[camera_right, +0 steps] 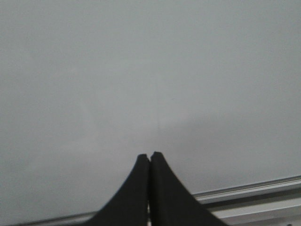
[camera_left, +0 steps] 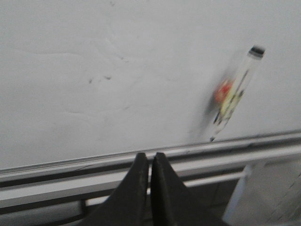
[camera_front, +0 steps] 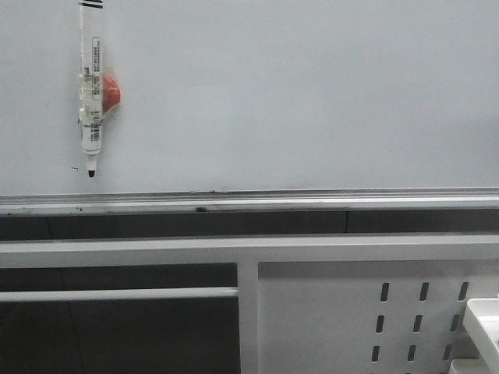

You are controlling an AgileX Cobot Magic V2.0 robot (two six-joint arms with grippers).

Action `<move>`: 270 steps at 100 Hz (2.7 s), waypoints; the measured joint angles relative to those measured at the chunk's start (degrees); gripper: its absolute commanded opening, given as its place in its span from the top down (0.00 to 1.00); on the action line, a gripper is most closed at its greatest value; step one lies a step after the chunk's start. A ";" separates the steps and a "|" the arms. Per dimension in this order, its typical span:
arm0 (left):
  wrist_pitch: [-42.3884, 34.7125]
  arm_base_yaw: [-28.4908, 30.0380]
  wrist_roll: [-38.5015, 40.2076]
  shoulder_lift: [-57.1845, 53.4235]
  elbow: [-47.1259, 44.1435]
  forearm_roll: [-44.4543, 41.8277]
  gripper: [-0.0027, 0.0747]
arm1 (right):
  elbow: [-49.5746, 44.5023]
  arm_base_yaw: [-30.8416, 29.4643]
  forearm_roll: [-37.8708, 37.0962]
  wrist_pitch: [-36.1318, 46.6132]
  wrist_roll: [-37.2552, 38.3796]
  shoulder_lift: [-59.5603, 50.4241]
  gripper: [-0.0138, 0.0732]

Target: Write number 1 on whiteboard

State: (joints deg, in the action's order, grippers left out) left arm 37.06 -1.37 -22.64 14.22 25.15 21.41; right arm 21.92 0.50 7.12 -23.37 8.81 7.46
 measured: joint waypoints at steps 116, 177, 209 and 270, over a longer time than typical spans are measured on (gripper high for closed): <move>-28.72 -26.63 28.40 13.35 -9.63 -20.58 0.47 | 2.12 4.82 0.72 -5.51 -15.61 5.73 0.35; -55.20 -32.71 28.40 38.56 -10.23 -20.83 0.46 | 2.90 18.45 5.02 1.55 -20.10 18.08 0.35; -57.05 -32.71 28.51 48.77 -5.59 -17.68 0.46 | 3.04 18.45 5.45 2.03 -20.10 18.08 0.35; -57.60 -32.71 28.51 58.36 0.08 -13.52 0.46 | 3.04 18.45 5.55 2.03 -20.10 18.08 0.36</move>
State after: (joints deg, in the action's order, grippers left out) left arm -20.54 -34.09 5.86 72.58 25.24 7.89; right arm 24.95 18.94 12.67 -21.34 -11.28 25.53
